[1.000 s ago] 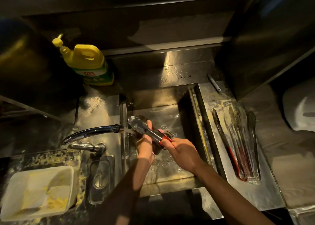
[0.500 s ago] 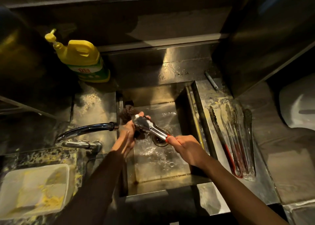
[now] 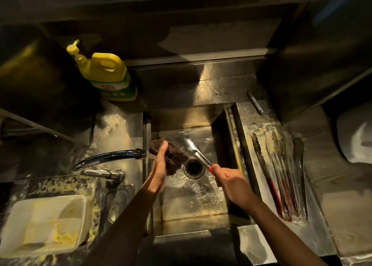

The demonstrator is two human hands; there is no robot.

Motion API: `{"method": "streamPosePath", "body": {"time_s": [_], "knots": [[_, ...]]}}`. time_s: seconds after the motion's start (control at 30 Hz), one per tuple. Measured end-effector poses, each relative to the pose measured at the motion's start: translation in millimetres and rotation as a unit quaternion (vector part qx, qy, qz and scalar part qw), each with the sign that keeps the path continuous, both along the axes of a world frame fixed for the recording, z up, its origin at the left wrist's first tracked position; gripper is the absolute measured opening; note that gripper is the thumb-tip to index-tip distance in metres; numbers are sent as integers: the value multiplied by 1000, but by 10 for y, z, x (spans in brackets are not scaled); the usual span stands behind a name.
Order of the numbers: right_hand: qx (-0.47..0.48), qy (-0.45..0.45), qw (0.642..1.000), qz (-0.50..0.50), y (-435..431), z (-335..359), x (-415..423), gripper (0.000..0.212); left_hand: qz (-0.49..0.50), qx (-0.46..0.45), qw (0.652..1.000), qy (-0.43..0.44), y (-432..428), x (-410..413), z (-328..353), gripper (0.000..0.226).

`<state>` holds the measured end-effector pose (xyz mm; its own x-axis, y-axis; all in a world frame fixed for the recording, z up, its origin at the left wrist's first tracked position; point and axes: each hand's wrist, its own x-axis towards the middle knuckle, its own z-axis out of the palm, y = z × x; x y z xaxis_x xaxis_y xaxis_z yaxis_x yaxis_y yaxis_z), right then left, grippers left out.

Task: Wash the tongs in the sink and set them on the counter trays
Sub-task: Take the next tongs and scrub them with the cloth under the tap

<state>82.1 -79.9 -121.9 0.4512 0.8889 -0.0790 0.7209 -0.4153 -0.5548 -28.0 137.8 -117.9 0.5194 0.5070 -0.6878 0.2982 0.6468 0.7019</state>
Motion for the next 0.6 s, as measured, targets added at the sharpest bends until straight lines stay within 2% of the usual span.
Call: {"method": "streamPosePath", "body": {"time_s": [0.07,0.1,0.13,0.17,0.2,0.23,0.27,0.3,0.33,0.37,0.47,0.5,0.53,0.57,0.6], "knots": [[-11,2,999,-40,55,18,-51,65,0,-24,999,-21,23,-32,-19,58],[-20,46,996,-80,74,55,-88,50,7,-28,999,-34,39,-49,-58,63],[-25,67,990,-119,74,42,-78,26,29,-33,998,-44,51,-57,-49,68],[-11,154,972,-178,81,-2,-125,21,61,-35,996,-50,68,-66,-66,71],[24,199,956,-213,65,-54,-183,30,91,-43,993,-58,75,-66,-55,71],[35,229,945,-233,68,-15,-208,28,117,-49,990,-67,75,-58,-43,67],[58,173,968,-170,74,5,-218,16,138,-64,985,-82,67,-64,-21,58],[44,129,983,-120,106,55,-257,27,147,-81,980,-106,56,-62,10,44],[11,132,987,-87,88,-36,-276,42,155,-102,975,-124,48,-66,56,31],[-29,147,985,-83,94,-77,-261,47,161,-123,969,-139,51,-75,69,27],[-19,168,983,-68,144,-111,-249,41,196,-200,947,-159,70,-109,104,59],[-24,196,978,-66,151,-61,-295,30,192,-206,946,-158,60,-119,117,61],[9,215,973,-83,178,-14,-336,17,176,-187,954,-156,35,-110,142,51],[30,194,975,-104,201,48,-339,28,157,-149,966,-140,16,-108,128,38],[34,233,963,-132,217,53,-349,44,141,-110,976,-125,7,-96,102,30]]}}
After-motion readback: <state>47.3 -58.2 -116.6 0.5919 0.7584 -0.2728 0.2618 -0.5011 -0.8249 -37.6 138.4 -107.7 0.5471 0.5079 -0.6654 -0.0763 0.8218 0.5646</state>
